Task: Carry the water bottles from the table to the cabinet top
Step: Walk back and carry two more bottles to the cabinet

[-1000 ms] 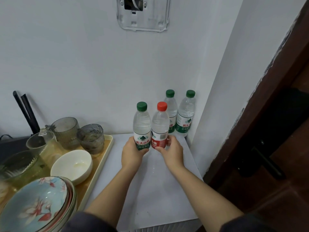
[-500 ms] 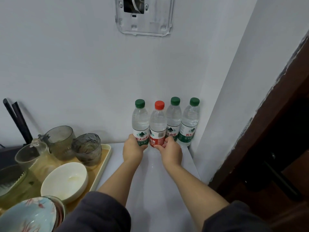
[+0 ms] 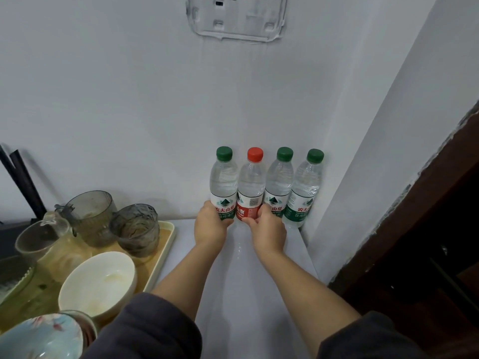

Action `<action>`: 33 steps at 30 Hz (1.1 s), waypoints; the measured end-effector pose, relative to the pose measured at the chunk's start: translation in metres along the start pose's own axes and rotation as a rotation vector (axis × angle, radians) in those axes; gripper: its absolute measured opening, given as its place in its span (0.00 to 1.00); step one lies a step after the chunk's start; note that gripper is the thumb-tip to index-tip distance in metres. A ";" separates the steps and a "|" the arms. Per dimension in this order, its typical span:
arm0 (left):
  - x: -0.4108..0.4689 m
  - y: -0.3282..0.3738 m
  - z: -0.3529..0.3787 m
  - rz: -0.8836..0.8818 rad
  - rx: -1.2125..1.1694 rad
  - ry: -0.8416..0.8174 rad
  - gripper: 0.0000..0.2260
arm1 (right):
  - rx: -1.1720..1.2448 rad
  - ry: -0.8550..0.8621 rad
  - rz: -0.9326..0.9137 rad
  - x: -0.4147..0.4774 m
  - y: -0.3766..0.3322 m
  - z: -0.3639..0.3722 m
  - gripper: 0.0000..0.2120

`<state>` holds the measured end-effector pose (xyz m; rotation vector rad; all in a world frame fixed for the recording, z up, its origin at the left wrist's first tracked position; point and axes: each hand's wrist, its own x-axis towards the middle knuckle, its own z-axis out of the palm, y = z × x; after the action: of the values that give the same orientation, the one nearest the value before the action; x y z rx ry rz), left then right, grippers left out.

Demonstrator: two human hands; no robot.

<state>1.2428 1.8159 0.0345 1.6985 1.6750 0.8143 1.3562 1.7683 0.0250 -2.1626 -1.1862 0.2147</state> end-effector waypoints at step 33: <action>-0.259 -0.050 -0.065 -0.038 0.646 0.128 0.39 | -0.405 -0.641 -0.687 -0.141 0.038 -0.087 0.34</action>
<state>1.1582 1.5580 0.0334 2.0464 2.2128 0.3801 1.3384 1.6006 0.0461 -1.8986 -2.4373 0.4033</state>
